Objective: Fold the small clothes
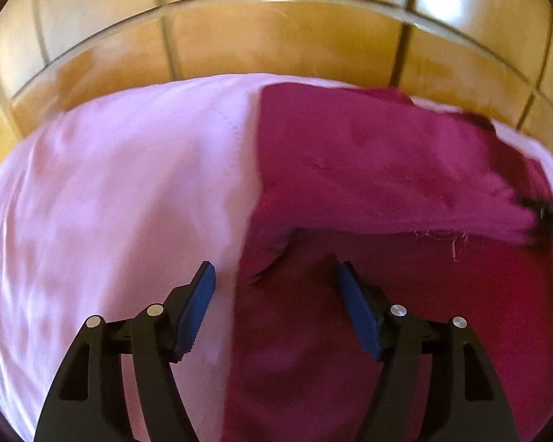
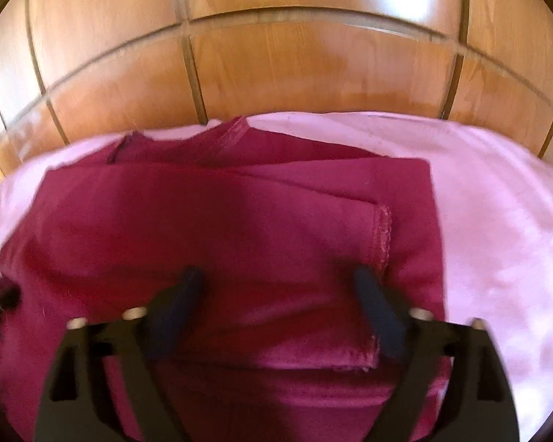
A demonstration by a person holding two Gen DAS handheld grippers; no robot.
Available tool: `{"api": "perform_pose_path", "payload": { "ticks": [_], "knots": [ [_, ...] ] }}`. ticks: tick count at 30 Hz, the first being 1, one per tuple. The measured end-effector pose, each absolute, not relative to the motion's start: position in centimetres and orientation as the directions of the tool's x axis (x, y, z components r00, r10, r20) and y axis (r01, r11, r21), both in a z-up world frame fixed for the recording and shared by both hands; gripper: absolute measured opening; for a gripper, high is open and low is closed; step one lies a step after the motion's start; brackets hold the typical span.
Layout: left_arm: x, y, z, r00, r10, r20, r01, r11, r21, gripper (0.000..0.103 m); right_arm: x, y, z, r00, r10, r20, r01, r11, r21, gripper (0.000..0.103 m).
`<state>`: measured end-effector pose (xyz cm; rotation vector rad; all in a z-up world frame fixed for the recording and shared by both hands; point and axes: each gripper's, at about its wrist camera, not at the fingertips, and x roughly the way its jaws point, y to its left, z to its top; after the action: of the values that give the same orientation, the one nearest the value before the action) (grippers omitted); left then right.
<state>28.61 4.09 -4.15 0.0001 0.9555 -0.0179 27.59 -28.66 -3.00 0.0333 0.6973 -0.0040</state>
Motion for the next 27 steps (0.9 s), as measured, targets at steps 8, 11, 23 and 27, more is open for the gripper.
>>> {"api": "perform_pose_path", "payload": {
  "ticks": [8,11,23,27],
  "knots": [
    [21.9,6.5,-2.5,0.600,-0.050,-0.799,0.008,0.998,-0.057,0.068,21.1,-29.3,-3.3,0.732,0.032,-0.681,0.009,0.998,0.057,0.100],
    [19.2,7.0,-2.3,0.587,-0.071,-0.807,0.034,0.997,-0.063,0.068,18.4,-29.7,-3.9,0.710,0.025,-0.703,0.003,0.999,0.038,0.100],
    [9.5,10.8,-2.7,0.505,-0.311,-0.805,0.175,0.950,-0.257,0.051,4.3,-31.8,-7.5,0.571,0.156,-0.806,-0.130,0.987,0.099,0.082],
    [6.7,10.6,-2.8,0.456,-0.383,-0.804,0.212,0.923,-0.320,0.036,-0.3,-31.5,-8.0,0.545,0.204,-0.813,-0.155,0.978,0.141,0.058]
  ]
}}
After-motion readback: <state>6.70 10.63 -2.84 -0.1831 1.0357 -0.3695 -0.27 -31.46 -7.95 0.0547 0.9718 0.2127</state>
